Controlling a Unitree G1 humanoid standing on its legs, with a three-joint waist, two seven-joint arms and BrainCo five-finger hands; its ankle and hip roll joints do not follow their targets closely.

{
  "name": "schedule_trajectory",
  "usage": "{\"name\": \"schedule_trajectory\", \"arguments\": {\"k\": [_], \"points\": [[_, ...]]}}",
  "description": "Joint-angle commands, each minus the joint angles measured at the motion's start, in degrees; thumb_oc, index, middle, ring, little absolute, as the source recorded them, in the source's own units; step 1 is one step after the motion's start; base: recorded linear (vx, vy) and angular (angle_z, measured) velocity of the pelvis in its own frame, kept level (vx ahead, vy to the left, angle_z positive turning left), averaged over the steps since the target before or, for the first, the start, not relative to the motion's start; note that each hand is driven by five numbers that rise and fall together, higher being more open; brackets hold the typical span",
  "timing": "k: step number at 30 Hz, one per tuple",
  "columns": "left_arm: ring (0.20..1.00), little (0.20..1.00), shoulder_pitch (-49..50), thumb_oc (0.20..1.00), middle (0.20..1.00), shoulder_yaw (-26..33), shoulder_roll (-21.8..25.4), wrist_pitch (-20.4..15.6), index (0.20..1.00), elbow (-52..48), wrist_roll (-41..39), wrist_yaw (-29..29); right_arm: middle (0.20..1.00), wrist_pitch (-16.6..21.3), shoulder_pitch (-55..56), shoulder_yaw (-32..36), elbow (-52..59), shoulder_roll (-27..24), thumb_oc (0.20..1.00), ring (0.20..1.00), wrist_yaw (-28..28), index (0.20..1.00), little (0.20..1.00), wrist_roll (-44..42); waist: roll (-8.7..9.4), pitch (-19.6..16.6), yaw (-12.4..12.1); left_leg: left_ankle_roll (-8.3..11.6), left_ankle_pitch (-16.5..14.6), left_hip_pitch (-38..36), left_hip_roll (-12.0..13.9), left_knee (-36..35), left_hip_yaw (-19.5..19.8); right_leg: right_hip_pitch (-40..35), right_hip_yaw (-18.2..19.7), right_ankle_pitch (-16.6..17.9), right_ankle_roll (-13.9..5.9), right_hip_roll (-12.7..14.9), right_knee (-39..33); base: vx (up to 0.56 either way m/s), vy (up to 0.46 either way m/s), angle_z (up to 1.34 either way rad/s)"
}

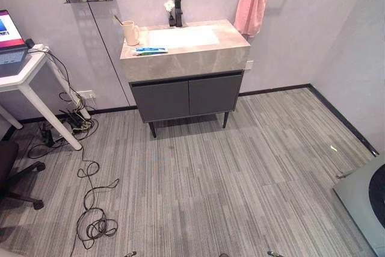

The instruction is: Put brush and paste in cup on sink, flatten towel.

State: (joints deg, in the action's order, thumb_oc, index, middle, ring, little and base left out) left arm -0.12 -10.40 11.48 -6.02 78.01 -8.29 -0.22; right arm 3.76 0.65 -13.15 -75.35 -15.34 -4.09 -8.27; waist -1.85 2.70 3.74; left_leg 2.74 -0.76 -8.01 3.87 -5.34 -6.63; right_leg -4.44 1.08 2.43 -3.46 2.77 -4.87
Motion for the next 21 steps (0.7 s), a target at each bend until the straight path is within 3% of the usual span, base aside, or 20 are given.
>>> {"name": "schedule_trajectory", "arguments": {"k": [1,21], "points": [[1.0,1.0,-3.6,1.0,1.0,-0.8,1.0,-1.6,1.0,2.6,1.7,0.9,1.0,0.8,-2.7,-2.5,-3.3,1.5,1.0,1.0,-0.8,1.0,1.0,-0.7,3.9,-0.1,-0.8,-1.17,-0.9,0.9,-2.1,0.3,2.8,-0.9,-0.1,1.5,-4.33,4.3,0.3,0.0,0.0,0.0],[1.0,1.0,-4.2,1.0,1.0,-1.6,1.0,-0.5,1.0,3.6,3.5,-0.2,1.0,-0.9,-4.4,-2.4,-5.7,1.7,1.0,1.0,-1.0,1.0,1.0,1.7,5.03,0.0,-2.2,-3.33,-1.7,0.4,-3.8,0.3,3.5,-0.1,-0.6,1.3,-5.63,5.8,3.7,0.01,0.038,0.01]]}}
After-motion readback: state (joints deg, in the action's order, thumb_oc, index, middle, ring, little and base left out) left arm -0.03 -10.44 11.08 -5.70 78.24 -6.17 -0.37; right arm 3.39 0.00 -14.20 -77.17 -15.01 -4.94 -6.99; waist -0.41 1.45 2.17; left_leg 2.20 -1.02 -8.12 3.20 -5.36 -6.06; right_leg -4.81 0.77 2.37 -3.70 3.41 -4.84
